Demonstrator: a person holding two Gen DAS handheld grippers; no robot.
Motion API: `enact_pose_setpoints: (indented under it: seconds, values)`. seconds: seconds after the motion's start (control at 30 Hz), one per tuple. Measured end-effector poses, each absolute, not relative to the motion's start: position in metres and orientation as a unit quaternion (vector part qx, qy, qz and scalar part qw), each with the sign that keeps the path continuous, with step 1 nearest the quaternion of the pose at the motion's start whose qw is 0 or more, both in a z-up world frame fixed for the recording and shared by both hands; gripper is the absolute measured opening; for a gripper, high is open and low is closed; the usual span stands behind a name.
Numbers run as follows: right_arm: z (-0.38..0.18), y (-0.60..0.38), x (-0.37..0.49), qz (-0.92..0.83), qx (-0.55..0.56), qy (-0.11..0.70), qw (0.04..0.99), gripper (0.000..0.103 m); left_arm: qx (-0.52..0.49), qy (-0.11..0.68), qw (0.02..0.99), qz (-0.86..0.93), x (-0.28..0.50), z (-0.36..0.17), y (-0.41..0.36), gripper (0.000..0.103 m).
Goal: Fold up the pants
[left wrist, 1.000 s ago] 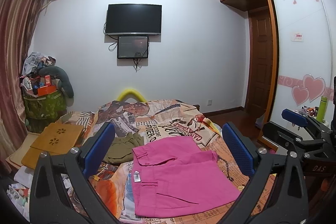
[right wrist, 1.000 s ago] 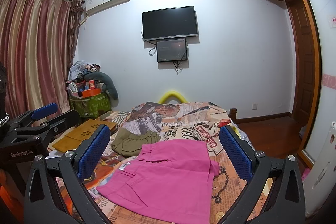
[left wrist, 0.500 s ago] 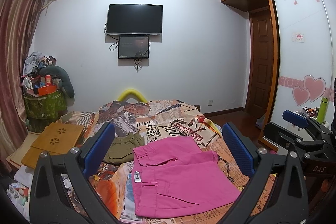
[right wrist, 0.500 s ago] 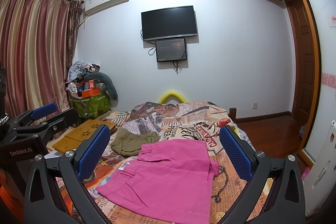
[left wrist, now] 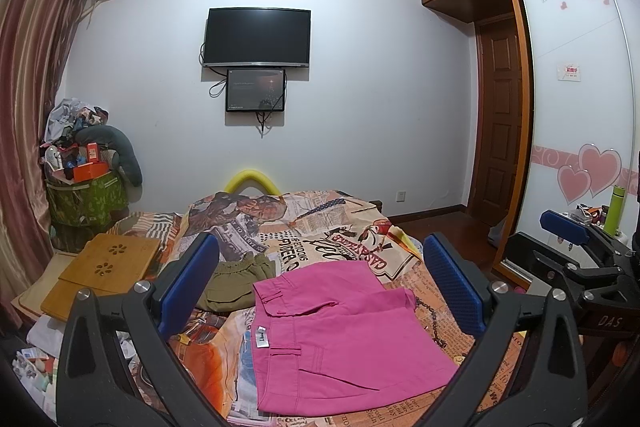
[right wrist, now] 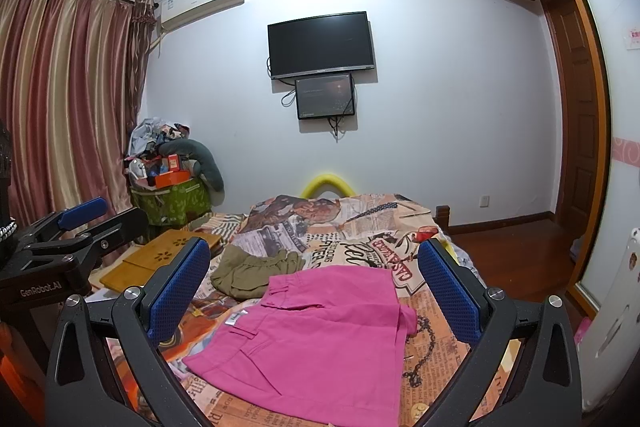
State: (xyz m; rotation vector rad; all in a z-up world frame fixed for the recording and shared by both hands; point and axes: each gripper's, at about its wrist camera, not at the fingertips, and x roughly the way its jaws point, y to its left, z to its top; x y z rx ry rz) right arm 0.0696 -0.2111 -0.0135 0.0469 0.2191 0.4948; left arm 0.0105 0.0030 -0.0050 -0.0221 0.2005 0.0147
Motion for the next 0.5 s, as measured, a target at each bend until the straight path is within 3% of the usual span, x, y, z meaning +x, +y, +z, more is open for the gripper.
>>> enact_pose_setpoints:
  seconds: [0.5]
  values:
    - [-0.0130, -0.2125, 0.0689, 0.244, 0.025, 0.110, 0.963, 0.103, -0.011, 0.100, 0.995, 0.010, 0.0106, -0.0063, 0.0032, 0.103]
